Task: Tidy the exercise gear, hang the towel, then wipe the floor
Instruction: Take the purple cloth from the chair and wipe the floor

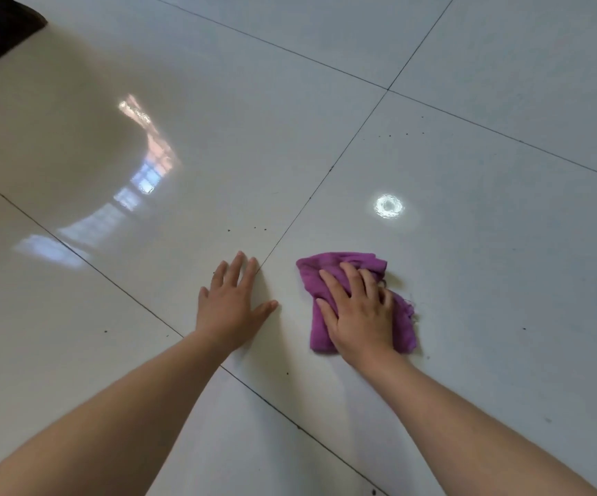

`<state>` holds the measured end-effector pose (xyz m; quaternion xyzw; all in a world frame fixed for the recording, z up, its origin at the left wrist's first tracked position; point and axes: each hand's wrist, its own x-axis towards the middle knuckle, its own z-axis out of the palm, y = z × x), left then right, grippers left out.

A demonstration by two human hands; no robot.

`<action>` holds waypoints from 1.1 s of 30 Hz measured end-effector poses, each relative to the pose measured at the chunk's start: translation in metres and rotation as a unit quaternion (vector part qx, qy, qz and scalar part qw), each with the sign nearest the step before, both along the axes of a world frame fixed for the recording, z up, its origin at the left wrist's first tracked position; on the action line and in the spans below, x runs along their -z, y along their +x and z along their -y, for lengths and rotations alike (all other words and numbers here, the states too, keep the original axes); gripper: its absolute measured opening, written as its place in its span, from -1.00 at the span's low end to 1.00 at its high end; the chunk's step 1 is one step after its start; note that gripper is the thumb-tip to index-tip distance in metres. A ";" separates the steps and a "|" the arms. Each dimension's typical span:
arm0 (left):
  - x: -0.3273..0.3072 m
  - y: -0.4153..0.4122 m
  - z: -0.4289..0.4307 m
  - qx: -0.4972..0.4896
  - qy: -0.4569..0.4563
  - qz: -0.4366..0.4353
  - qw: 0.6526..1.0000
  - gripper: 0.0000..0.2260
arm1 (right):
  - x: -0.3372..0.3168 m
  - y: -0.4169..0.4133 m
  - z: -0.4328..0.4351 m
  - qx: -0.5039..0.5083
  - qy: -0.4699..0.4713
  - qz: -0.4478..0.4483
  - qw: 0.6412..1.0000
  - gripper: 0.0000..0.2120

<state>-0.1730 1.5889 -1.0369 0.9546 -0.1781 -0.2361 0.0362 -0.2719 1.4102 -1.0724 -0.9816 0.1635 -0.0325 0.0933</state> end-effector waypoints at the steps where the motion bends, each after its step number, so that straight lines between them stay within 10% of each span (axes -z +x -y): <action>1: 0.000 0.000 -0.001 0.002 -0.001 -0.001 1.000 -0.29 | 0.000 -0.006 0.003 -0.010 0.001 0.002 1.000 -0.56; 11: -0.007 -0.017 -0.004 0.039 0.009 -0.016 0.999 -0.35 | -0.020 -0.045 0.025 -0.033 0.024 0.000 0.999 -0.61; 20: -0.047 -0.024 0.042 0.261 0.039 -0.007 0.965 -0.39 | -0.062 -0.065 0.069 0.052 0.091 -0.064 0.992 -0.65; 33: -0.332 -0.084 0.107 0.202 -0.078 -0.084 0.973 -0.44 | -0.351 -0.135 0.077 0.139 0.173 -0.082 0.972 -0.67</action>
